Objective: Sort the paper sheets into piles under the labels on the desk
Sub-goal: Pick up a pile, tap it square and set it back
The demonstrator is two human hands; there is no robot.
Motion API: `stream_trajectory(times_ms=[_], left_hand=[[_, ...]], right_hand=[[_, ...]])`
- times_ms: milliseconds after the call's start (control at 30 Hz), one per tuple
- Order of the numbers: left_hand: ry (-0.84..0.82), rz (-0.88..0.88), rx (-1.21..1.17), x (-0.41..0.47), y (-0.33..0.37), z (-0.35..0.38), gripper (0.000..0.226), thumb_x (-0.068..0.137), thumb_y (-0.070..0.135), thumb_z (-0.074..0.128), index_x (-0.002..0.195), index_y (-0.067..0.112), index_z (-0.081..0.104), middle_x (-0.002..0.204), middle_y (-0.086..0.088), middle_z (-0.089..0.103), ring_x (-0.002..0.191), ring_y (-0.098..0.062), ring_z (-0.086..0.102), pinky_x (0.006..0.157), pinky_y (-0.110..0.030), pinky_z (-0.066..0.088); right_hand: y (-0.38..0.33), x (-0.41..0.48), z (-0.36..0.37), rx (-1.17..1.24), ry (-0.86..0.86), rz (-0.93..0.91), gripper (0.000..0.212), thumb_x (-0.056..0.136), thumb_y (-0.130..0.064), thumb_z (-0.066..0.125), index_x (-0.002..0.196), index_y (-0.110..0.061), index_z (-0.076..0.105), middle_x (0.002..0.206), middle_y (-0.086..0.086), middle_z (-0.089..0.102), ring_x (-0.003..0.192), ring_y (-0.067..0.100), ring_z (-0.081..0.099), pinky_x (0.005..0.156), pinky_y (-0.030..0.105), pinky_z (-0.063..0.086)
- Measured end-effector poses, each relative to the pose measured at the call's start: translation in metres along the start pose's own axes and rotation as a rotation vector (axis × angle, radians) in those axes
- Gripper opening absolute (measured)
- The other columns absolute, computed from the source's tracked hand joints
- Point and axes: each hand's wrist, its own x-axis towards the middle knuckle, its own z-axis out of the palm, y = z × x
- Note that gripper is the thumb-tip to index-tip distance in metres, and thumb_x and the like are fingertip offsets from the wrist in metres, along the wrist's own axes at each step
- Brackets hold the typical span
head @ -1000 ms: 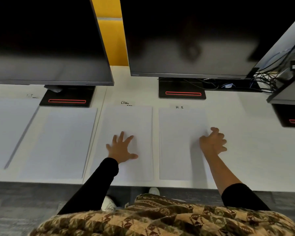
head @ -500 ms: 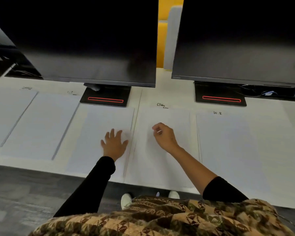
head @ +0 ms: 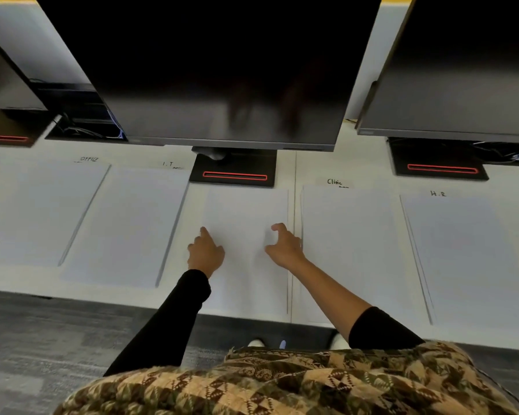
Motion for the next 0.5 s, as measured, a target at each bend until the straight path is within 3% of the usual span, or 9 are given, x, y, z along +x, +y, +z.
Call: stream_trajectory(times_ms=[100,200,300,500], left_hand=[[0.022,-0.099,-0.103,0.002,0.001,-0.005,0.066,0.094,0.018,0.047,0.148,0.007,0.010,0.144,-0.021,0.031,0.133,-0.036,0.030,0.107,-0.046,0.031],[0.020,-0.220,-0.120,0.009,-0.004,-0.010,0.052,0.089,0.012,0.047,0.138,0.005,0.029,0.139,-0.020,0.035,0.129,-0.035,0.033,0.107,-0.047,0.030],[-0.005,-0.223,-0.152,0.017,-0.010,-0.011,0.042,0.087,0.012,0.047,0.128,0.000,0.044,0.134,-0.021,0.041,0.124,-0.035,0.039,0.106,-0.042,0.034],[0.005,-0.142,-0.168,0.019,-0.008,-0.011,0.036,0.090,0.006,0.039,0.123,-0.004,0.048,0.132,-0.022,0.040,0.122,-0.038,0.040,0.101,-0.041,0.037]], right_hand=[[-0.004,-0.002,0.004,0.068,0.068,0.048,0.053,0.088,-0.006,0.051,0.136,-0.017,0.033,0.130,0.013,0.046,0.125,0.029,0.039,0.086,0.029,0.043],[-0.005,-0.003,0.007,0.073,0.103,0.075,0.054,0.086,-0.005,0.051,0.135,-0.017,0.034,0.129,0.013,0.048,0.122,0.029,0.043,0.084,0.030,0.045],[-0.005,-0.004,0.007,0.080,0.122,0.088,0.053,0.086,-0.004,0.051,0.135,-0.017,0.035,0.129,0.013,0.047,0.123,0.029,0.041,0.086,0.031,0.045],[-0.006,-0.005,0.007,0.076,0.137,0.092,0.052,0.088,-0.005,0.051,0.136,-0.016,0.034,0.134,0.012,0.042,0.130,0.029,0.030,0.092,0.031,0.040]])
